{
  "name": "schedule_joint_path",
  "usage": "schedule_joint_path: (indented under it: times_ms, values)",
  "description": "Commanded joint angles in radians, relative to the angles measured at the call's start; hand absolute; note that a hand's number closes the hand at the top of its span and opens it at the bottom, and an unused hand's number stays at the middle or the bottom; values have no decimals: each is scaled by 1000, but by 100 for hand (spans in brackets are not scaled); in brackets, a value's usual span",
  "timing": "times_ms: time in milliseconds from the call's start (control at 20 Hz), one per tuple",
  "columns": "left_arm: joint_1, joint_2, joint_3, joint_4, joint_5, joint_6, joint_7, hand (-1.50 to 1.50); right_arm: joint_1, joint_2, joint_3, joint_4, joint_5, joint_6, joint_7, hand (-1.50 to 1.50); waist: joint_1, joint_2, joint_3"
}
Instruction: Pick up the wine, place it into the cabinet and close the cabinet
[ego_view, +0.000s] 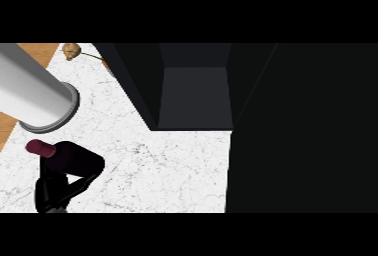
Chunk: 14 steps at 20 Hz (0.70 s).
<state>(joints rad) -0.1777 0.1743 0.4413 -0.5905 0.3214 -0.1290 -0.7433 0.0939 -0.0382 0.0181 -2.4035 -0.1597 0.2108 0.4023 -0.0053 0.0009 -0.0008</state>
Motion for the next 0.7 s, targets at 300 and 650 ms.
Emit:
schedule_joint_path:
  times_ms: [300, 650]
  values:
    - [-89, 44, 5, 203, 43, -88, -109, -150, -1, 13, 41, -52, 11, -23, 63, -150, -1, 0, 0]
    - [-119, 40, -13, 279, 40, -129, -144, 150, -49, -4, 2, 11, -2, -11, 37, -150, -1, 1, 0]
